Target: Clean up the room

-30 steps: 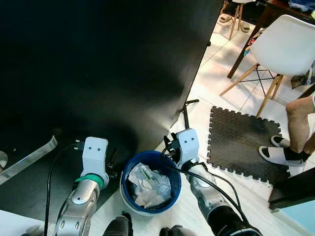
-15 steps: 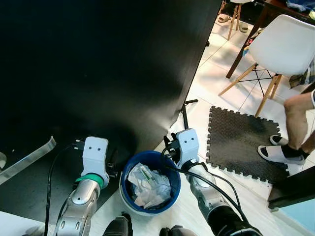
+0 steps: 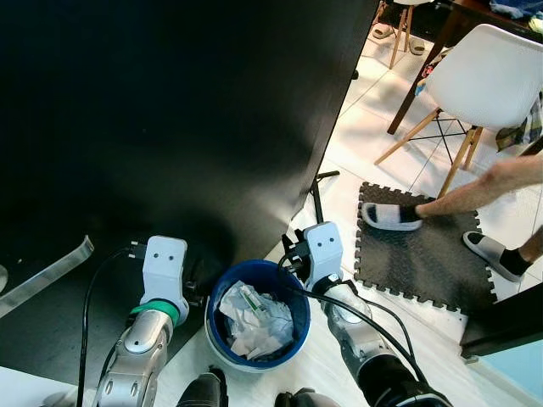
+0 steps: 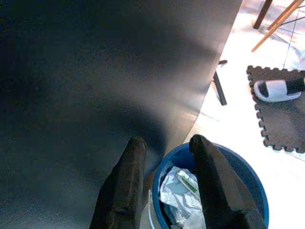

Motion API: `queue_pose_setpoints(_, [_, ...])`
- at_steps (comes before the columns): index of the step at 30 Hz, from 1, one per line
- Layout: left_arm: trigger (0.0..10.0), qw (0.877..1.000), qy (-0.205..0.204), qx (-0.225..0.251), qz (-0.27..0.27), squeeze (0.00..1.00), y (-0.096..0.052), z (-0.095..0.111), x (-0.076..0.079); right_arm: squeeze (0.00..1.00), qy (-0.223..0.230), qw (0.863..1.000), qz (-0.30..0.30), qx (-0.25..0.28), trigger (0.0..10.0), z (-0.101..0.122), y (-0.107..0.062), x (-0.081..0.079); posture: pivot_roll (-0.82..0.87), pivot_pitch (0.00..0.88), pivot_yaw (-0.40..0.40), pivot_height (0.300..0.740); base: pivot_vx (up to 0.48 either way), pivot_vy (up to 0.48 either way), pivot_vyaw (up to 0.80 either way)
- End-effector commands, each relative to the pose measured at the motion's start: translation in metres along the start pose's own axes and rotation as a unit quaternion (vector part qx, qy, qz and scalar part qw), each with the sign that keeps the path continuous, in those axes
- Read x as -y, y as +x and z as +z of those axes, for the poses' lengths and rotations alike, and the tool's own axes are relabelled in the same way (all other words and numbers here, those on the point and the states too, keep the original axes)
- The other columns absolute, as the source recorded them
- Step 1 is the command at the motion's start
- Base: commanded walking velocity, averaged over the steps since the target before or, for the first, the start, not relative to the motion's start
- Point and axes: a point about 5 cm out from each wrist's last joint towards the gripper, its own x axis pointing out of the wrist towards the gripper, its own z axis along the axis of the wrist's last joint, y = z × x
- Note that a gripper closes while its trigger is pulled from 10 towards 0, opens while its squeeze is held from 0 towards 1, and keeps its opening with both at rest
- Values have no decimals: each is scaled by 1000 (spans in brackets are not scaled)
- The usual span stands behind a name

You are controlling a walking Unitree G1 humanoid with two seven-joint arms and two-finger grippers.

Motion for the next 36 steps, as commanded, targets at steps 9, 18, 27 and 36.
queue_pose_setpoints(9, [10000,1000,5,-6,-3,0,0,-4,1,0,4,1000,-3,-13,10000,-6,-3,0,108,40,-6,712,0,0,0])
queue_pose_setpoints(18, [10000,1000,8,-7,-3,0,0,-4,1,0,5,1000,-3,-15,10000,-7,-3,0,109,42,-2,712,0,0,0])
queue_pose_setpoints(27, [10000,1000,18,-15,-1,0,-1,-8,-1,0,6,1000,-4,-16,10000,-8,-4,-1,115,46,4,712,0,0,0])
queue_pose_setpoints(36, [10000,999,11,-40,6,0,-1,-19,-7,0,-1,1000,-1,-18,10000,-10,-6,-3,108,45,12,712,0,0,0])
